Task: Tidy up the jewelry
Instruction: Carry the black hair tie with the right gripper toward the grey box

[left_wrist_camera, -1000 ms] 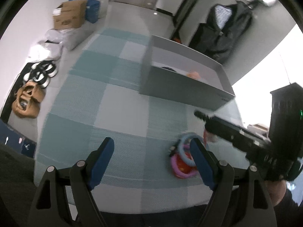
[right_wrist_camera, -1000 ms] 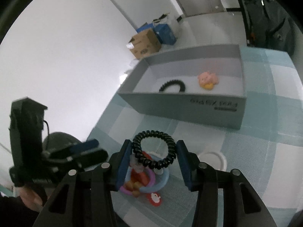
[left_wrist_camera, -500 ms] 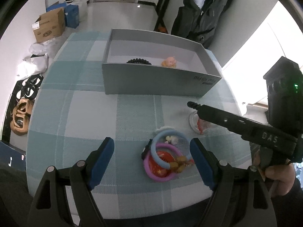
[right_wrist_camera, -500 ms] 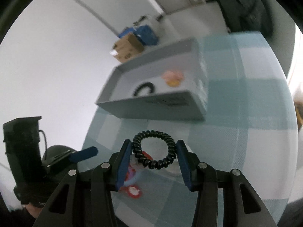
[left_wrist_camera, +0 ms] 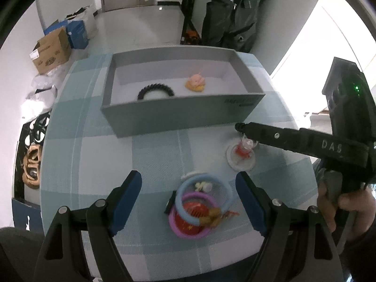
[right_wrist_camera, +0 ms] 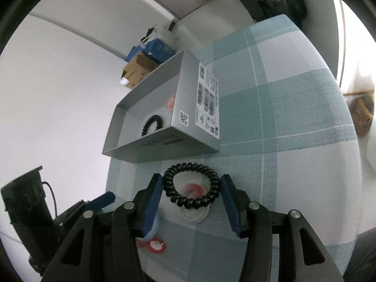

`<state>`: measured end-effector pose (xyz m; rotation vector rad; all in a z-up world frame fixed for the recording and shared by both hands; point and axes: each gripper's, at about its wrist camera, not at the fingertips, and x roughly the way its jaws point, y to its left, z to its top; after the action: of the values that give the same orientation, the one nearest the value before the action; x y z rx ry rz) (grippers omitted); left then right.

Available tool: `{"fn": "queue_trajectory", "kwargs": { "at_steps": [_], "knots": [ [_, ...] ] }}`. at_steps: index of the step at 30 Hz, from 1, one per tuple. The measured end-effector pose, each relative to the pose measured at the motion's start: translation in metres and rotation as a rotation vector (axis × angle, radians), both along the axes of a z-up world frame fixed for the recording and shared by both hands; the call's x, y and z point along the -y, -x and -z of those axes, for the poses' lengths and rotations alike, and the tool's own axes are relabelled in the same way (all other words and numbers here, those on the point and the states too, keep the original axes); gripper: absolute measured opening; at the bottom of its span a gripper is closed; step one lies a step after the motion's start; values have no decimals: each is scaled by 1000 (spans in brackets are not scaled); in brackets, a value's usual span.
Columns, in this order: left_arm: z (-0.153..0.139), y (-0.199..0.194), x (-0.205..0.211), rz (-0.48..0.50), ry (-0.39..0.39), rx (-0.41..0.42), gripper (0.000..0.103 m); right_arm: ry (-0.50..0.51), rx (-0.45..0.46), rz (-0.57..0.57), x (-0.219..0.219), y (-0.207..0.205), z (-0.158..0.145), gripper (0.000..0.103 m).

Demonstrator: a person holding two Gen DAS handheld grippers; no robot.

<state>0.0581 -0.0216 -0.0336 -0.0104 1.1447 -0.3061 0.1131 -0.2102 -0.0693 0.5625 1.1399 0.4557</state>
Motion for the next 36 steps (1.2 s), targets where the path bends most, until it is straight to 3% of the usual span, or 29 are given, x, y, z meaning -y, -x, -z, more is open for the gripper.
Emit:
{"fn": "queue_trajectory", "kwargs": {
  "at_steps": [3,10,14,17,22,25,26,27,29,33,36],
  "knots": [
    [-3,-4,7,25,-11,13,79,34,28,13,2,2,-5,70],
    [2,-12,31,130,-14,-30,79,35,64,99,30,5,-14,71],
    [13,-21,52,169,-80,-85,79,12,62,167,49,6,-16,71],
    [19,-28,61,195,-62,-119,79,13,68,200,58,6,-17,71],
    [21,-34,72,208,-53,-107,78,14,56,221,62,3,-13,71],
    [25,-40,78,207,-48,-127,56,13,46,227,69,3,-11,71],
    [27,-41,78,207,-46,-138,41,12,43,230,70,2,-11,71],
    [29,-41,78,206,-43,-150,34,11,42,231,72,3,-10,71],
    [30,-40,78,200,-41,-152,32,9,41,235,73,3,-9,71],
    [26,-35,75,207,-13,-144,14,10,36,234,73,2,-8,71],
    [23,-31,72,215,-3,-137,14,12,33,230,72,2,-7,71]
  ]
}}
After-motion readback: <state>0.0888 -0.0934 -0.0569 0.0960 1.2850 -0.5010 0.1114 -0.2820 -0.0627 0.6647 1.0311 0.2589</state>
